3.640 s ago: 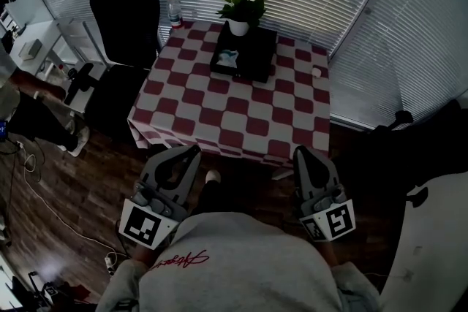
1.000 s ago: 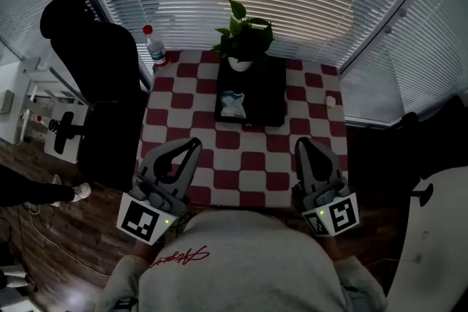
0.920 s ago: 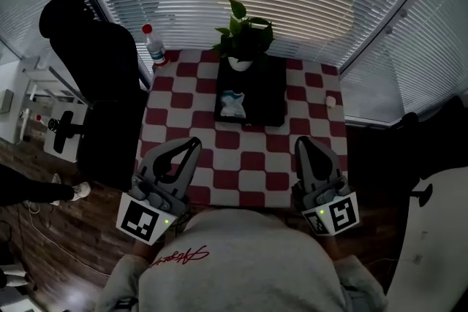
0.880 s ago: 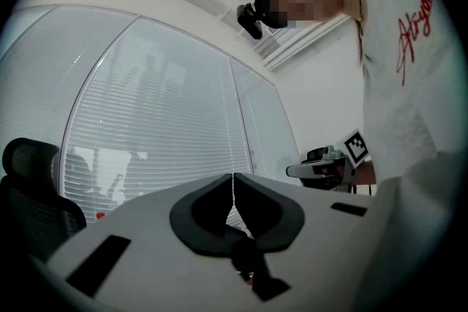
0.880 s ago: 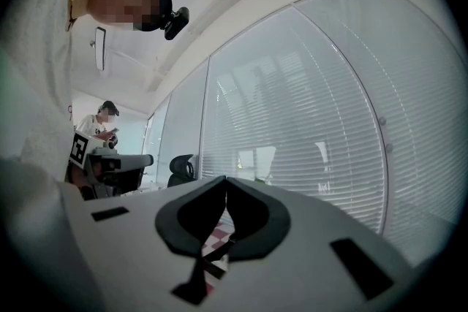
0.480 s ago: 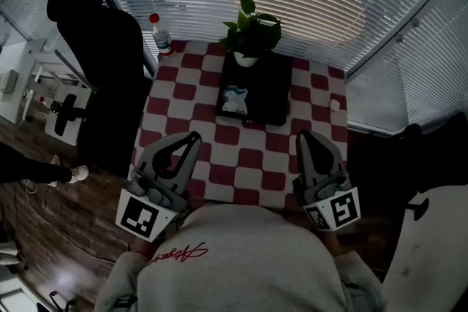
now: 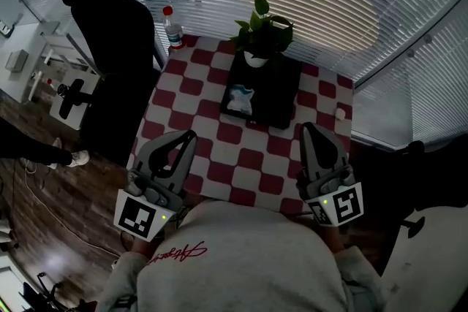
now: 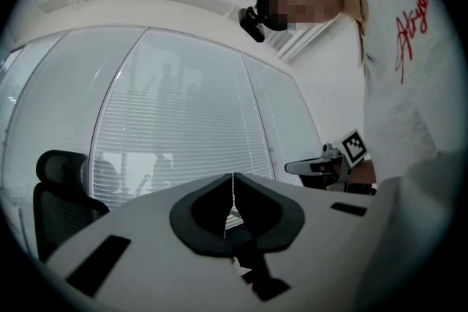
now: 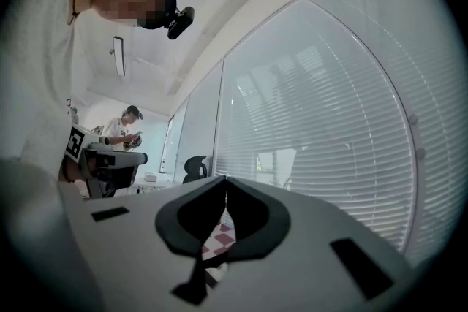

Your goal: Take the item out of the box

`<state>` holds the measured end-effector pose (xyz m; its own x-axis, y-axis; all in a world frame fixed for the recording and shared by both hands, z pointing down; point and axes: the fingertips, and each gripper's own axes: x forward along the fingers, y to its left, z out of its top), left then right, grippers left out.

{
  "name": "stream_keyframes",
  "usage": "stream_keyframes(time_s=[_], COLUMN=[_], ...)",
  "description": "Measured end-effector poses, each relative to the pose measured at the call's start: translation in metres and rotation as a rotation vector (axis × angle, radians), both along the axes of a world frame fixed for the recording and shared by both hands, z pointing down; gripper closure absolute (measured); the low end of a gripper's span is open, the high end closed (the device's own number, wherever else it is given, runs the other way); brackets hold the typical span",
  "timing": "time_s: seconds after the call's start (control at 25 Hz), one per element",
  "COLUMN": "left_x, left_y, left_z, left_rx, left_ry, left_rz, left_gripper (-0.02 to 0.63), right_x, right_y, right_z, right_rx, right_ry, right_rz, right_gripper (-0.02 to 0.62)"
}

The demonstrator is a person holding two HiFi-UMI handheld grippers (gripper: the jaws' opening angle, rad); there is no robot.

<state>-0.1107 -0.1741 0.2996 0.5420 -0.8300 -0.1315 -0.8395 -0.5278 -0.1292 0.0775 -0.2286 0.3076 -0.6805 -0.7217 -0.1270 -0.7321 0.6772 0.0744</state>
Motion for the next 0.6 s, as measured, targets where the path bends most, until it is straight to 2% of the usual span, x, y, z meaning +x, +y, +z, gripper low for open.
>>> stream_keyframes(time_s=[0.6], left_x=[-0.007], left_y=[0.014], left_z=[0.0], left_rx=[0.003], left_ry=[-0.001], left_rz=[-0.095], left_gripper=[0.588], right_x=[-0.016], right_y=[-0.017], right_z=[0.011], right_rx=[-0.023], right_ry=[0.051], right_rz=[-0.096], right_gripper=[0.583])
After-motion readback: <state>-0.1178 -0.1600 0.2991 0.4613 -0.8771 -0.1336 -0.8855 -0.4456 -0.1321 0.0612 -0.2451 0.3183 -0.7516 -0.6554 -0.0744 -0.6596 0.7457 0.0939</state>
